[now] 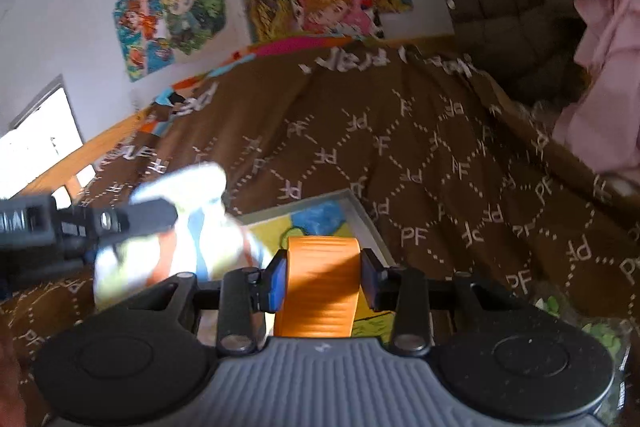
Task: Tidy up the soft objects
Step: 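Carry the striped towel and orange strap into the tray and open both grippers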
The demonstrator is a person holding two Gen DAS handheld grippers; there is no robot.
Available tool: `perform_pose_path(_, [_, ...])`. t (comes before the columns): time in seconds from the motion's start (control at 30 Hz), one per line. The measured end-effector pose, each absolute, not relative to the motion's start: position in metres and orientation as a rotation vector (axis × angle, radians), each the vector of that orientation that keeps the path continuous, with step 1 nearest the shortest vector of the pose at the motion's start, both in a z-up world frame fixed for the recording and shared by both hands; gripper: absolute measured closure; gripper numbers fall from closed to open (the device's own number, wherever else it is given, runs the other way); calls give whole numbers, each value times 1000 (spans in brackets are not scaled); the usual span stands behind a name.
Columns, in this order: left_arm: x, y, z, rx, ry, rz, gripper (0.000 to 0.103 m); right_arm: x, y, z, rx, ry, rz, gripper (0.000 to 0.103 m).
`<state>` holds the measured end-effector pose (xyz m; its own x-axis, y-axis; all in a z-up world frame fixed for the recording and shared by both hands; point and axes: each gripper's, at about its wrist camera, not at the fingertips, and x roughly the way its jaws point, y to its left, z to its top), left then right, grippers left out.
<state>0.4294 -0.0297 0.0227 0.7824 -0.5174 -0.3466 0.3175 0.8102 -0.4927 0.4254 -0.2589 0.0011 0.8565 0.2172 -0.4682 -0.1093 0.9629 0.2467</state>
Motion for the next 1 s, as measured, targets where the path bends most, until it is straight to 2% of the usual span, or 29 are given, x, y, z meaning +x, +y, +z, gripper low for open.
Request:
perform_pose_path(0.47, [451,-12,-46,-412,609,-377,91,450,-266,-42,256,609,150,61])
perform_pose_path(0.67, [448,-12,-56,-375,636,-346,88,448,-270,-45,256,620,158,57])
perform_pose_path(0.83, [441,-17,-54,-337,631,-329,82,443,-270,-40,243,613,169,50])
perform_pose_path(1.0, [431,-20,-45,-325,628,-321,62,434,-271,-29,223,599,172,42])
